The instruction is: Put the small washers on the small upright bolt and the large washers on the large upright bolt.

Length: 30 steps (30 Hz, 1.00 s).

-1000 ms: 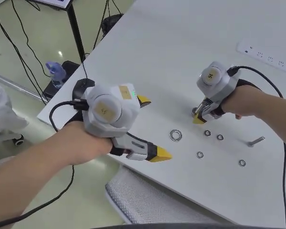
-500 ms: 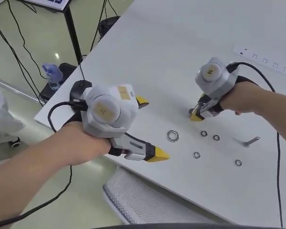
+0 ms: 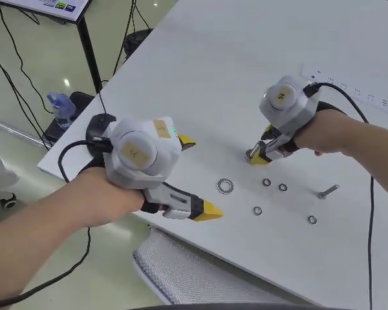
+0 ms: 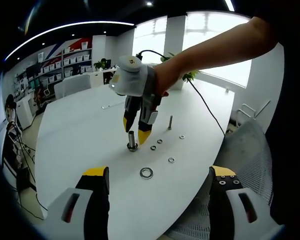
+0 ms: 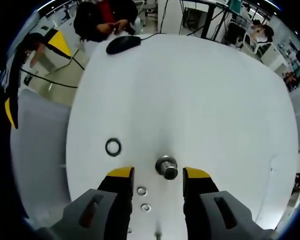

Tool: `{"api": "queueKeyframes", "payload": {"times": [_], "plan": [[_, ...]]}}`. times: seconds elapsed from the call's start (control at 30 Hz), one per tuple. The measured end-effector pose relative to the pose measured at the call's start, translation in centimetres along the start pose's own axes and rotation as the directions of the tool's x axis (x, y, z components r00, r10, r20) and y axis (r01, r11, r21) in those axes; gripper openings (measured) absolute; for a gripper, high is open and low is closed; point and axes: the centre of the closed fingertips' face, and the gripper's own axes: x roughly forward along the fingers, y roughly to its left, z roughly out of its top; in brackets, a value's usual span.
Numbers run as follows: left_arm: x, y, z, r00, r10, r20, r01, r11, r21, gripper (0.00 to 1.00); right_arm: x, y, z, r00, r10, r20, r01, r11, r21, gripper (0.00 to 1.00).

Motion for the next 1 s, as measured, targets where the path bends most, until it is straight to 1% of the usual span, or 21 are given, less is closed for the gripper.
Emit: {"api": "queueKeyframes", "payload": {"times": [0.1,0.13,0.27,0.4,0.47,0.6,0.77,0.8,0.83,0.87,0.93,0.97,1.0], "plan": [[-0.2,0.2,0.1,1.0,0.008,-0.001,-0.008,1.0,0.002,0.81,-0.4,0.4,0.3,0.9999,-0.001,0.012,0.001,1.0,-0.01,0.4],[-0.2,0.3,0.2,0.9999,0.012,0.004,-0.012,1.0,-0.001,0.81,-0.1,0.2,0.4,0.9998,-0.003,0.019,0.003,1.0,-0.018,0.4],[-0.4,0.3,0.7,0.9997,0.014,0.018,-0.014,1.0,0.001,0.81,-0.1,0.3,1.1,0.9993,0.004,0.036,-0.003,0.999,-0.032,0.39],[-0.5,0.3,0.6,0.9999,0.012,0.011,-0.012,1.0,0.01,0.81,-0.1,1.1,1.7,0.9984,0.02,0.053,-0.018,0.998,-0.055,0.39],[-0.6,0.4,0.6,0.9999,0.013,0.011,-0.013,1.0,0.012,0.81,0.0,1.3,1.9,0.9982,0.025,0.054,-0.021,0.998,-0.067,0.4],[-0.7,0.5,0.6,0.9998,0.015,0.015,-0.015,1.0,0.01,0.81,0.1,2.6,2.3,0.9975,0.04,0.057,-0.035,0.995,-0.096,0.39],[-0.7,0.5,0.4,0.9998,0.014,0.011,-0.014,1.0,0.01,0.81,0.7,2.5,2.5,0.9967,0.058,0.057,-0.051,0.991,-0.123,0.39],[-0.7,0.5,0.4,0.9999,0.014,0.01,-0.014,1.0,0.011,0.81,0.6,3.0,2.6,0.9961,0.065,0.059,-0.057,0.99,-0.132,0.39],[-0.7,0.6,0.4,0.9998,0.014,0.01,-0.014,1.0,0.011,0.81,0.7,3.1,2.6,0.996,0.067,0.059,-0.058,0.989,-0.134,0.4],[-0.7,0.6,0.5,0.9998,0.014,0.011,-0.015,1.0,0.011,0.81,0.6,3.6,2.7,0.9956,0.072,0.06,-0.063,0.988,-0.141,0.4],[-0.8,0.7,0.5,0.9998,0.016,0.012,-0.016,1.0,0.009,0.81,0.6,4.2,2.9,0.9943,0.083,0.068,-0.07,0.983,-0.168,0.4],[-0.8,0.6,0.5,0.9998,0.017,0.012,-0.017,1.0,0.008,0.81,0.6,4.4,2.9,0.9945,0.081,0.066,-0.069,0.982,-0.173,0.4],[-0.8,0.6,0.5,0.9998,0.016,0.012,-0.016,1.0,0.008,0.8,0.8,4.0,2.8,0.9943,0.083,0.067,-0.069,0.98,-0.185,0.39]]}}
